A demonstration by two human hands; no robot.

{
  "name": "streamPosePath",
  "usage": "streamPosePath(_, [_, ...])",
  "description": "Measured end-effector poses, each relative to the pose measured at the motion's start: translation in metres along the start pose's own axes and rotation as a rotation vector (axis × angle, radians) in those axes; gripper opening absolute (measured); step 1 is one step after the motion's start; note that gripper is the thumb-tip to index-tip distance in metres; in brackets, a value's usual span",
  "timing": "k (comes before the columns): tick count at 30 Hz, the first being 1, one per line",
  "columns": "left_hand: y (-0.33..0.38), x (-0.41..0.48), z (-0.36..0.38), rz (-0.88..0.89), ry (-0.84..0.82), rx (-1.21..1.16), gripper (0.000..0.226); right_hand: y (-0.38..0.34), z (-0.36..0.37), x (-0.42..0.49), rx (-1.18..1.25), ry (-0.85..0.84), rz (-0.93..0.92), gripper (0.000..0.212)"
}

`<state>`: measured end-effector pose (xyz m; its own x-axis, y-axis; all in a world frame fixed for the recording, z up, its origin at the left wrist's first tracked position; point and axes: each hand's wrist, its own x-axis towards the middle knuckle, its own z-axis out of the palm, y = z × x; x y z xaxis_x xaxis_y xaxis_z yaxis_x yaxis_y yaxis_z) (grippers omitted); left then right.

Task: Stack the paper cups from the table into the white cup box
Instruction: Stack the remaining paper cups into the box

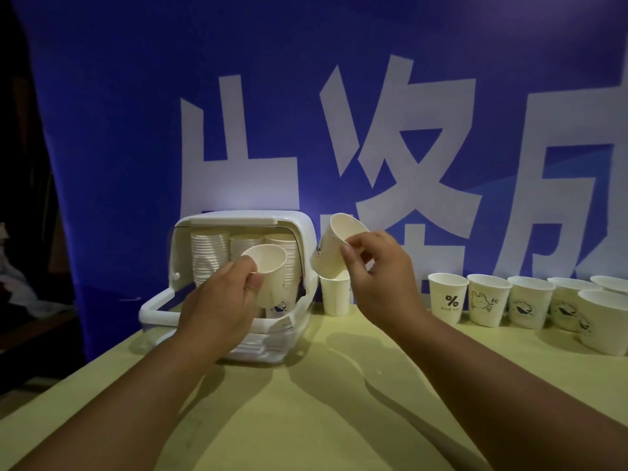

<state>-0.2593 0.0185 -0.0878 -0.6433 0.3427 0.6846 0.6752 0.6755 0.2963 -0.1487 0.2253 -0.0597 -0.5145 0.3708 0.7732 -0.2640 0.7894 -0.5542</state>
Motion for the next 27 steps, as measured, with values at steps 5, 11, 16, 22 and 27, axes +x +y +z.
streamPosePath(5, [-0.009, -0.001, 0.006, -0.069, -0.185, 0.010, 0.015, -0.028, 0.029, 0.015, 0.105, -0.002, 0.078, 0.017])
streamPosePath(11, [-0.011, 0.002, 0.005, -0.069, -0.248, -0.072, 0.014, -0.033, 0.050, 0.013, 0.136, -0.039, 0.187, 0.019])
streamPosePath(16, [-0.009, 0.002, -0.008, -0.042, -0.310, -0.099, 0.012, -0.028, 0.047, 0.010, 0.049, -0.079, 0.119, 0.016])
streamPosePath(22, [-0.008, -0.002, -0.016, -0.057, -0.353, -0.084, 0.014, -0.031, 0.050, 0.006, 0.018, -0.127, 0.055, 0.016])
streamPosePath(27, [-0.010, 0.000, -0.017, -0.082, -0.274, -0.024, 0.013, -0.032, 0.048, 0.003, -0.058, -0.226, 0.003, 0.021])
